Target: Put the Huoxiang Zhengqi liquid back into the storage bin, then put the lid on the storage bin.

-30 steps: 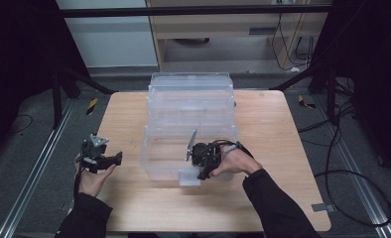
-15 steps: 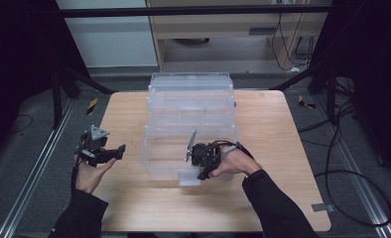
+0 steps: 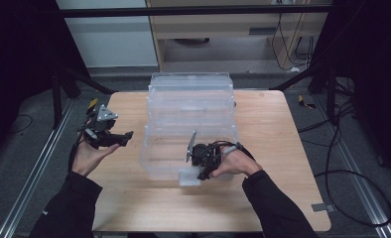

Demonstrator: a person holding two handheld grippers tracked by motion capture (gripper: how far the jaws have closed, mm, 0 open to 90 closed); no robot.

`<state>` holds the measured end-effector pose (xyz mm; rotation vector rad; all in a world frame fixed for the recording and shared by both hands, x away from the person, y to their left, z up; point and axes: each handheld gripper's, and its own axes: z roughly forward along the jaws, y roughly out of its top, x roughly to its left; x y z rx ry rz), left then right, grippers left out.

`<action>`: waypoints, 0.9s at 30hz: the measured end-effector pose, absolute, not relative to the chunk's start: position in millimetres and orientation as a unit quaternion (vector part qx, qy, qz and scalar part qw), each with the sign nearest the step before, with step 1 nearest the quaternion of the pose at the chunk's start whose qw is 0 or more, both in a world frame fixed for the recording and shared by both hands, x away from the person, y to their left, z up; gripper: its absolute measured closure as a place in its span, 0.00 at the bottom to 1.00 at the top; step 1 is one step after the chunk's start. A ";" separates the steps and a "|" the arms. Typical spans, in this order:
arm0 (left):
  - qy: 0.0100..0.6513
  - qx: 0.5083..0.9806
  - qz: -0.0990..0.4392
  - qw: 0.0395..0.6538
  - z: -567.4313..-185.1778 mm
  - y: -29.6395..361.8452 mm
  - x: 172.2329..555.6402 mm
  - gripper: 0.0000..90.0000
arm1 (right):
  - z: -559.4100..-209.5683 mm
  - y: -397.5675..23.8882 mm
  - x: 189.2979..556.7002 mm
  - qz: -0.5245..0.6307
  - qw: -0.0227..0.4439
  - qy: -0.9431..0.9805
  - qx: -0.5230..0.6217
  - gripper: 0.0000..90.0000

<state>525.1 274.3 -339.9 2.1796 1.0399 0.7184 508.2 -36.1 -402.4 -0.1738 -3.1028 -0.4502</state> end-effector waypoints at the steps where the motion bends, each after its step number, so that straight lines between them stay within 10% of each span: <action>1: 0.388 0.826 0.273 0.304 -337.9 272.9 525.9 0.26 | -402.5 -36.2 508.2 -0.144 0.001 -0.988 -0.055 0.72; 27: 0.253 0.888 0.248 0.294 -280.8 247.1 558.0 0.28 | -402.8 -36.2 507.5 -0.145 -0.001 -0.988 -0.050 0.72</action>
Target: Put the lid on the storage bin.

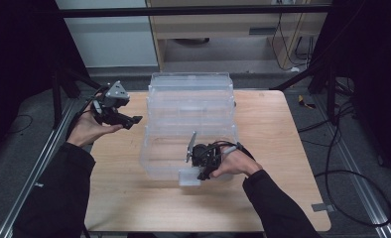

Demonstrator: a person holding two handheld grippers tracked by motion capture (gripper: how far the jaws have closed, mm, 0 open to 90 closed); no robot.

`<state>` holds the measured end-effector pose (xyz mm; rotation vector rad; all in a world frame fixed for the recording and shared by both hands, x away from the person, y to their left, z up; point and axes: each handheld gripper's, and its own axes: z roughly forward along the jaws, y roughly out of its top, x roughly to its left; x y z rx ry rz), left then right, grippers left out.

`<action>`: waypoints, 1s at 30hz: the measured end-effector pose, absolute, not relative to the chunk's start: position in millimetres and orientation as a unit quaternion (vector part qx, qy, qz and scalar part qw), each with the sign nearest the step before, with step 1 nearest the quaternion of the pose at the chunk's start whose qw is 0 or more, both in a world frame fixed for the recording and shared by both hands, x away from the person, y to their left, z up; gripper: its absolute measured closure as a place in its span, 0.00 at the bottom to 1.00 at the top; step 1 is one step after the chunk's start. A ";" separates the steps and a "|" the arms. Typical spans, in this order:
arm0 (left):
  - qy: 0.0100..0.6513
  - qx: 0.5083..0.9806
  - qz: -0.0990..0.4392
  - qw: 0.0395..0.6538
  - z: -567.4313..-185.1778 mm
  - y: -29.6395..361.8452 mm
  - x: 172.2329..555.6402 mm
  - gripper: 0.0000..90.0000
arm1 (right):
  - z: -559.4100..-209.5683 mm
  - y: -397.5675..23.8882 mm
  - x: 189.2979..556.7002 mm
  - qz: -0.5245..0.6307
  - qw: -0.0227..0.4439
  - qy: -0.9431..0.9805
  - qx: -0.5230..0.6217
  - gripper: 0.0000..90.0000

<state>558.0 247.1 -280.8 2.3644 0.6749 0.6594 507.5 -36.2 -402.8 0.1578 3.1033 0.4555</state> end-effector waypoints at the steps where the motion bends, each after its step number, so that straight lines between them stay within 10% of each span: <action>1: 0.248 0.891 0.247 0.290 -279.2 246.1 559.1 0.28 | -402.8 -36.3 507.3 0.145 0.001 0.988 0.051 0.72; 30: 0.144 0.937 0.232 0.216 -264.7 198.8 596.9 0.34 | -402.9 -36.9 506.2 0.147 0.007 0.988 0.047 0.72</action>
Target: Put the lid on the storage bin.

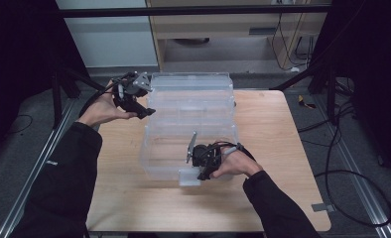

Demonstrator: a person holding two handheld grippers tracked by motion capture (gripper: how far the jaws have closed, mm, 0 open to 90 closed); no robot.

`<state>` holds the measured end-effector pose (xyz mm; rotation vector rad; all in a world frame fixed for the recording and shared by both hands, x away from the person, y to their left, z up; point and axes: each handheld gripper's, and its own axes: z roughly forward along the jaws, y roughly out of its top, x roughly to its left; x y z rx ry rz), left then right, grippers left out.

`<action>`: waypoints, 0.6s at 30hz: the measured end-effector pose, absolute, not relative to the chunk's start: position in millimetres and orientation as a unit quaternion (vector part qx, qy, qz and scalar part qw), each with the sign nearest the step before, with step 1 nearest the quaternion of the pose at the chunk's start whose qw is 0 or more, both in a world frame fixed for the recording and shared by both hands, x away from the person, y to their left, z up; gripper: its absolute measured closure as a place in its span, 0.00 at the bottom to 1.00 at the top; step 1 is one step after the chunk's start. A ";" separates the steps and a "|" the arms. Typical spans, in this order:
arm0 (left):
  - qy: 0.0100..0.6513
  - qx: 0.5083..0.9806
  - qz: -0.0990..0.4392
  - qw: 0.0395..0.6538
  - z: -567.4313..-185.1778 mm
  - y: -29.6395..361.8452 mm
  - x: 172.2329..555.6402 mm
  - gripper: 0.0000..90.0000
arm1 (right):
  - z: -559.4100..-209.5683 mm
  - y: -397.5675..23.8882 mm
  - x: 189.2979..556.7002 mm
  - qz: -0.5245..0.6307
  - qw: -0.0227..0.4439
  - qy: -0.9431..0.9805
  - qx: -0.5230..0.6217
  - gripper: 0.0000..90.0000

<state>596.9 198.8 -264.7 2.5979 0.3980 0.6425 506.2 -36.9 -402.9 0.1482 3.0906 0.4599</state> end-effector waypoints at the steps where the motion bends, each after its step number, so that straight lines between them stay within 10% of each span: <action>1: 0.141 0.939 0.232 0.212 -264.5 196.8 598.9 0.34 | -402.8 -37.0 506.2 0.147 0.007 0.988 0.047 0.72; 18: 0.106 0.951 0.236 0.167 -282.4 174.7 624.1 0.42 | -403.0 -37.3 505.8 0.148 0.006 0.988 0.051 0.72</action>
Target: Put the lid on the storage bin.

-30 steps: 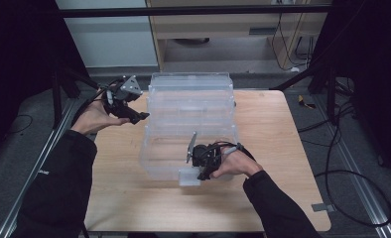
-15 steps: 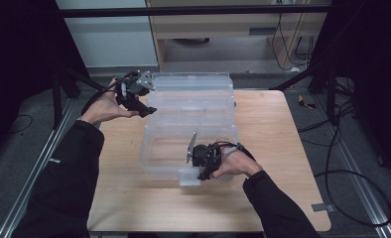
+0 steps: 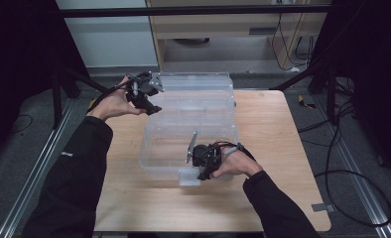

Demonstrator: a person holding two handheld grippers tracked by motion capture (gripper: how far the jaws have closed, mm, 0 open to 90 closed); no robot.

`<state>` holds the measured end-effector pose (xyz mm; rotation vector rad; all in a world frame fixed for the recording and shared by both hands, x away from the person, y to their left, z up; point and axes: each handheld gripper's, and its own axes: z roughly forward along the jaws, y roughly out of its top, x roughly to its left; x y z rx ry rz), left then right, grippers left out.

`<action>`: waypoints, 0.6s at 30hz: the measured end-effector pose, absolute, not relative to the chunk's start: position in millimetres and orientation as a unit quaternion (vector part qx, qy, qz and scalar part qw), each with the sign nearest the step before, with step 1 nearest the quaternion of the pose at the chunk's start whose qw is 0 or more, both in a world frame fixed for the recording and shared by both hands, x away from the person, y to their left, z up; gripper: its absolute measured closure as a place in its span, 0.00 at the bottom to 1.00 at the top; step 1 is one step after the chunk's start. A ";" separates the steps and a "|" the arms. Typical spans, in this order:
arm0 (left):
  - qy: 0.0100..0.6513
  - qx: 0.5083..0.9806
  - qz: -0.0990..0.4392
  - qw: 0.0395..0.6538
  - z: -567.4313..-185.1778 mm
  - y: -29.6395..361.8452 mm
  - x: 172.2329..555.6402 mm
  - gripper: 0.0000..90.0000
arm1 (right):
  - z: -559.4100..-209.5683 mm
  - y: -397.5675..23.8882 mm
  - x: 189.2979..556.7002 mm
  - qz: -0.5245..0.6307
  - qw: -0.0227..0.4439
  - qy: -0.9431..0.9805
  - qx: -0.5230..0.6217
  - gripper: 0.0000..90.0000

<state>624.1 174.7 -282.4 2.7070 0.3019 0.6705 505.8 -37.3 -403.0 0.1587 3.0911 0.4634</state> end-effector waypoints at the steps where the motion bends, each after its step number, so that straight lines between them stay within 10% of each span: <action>1: 0.104 0.952 0.237 0.164 -284.0 173.1 624.8 0.43 | -403.1 -37.3 505.9 0.149 0.005 0.988 0.051 0.72; 18: 0.054 0.959 0.257 0.103 -294.2 136.8 632.7 0.49 | -403.6 -37.9 506.2 0.154 0.008 0.987 0.046 0.72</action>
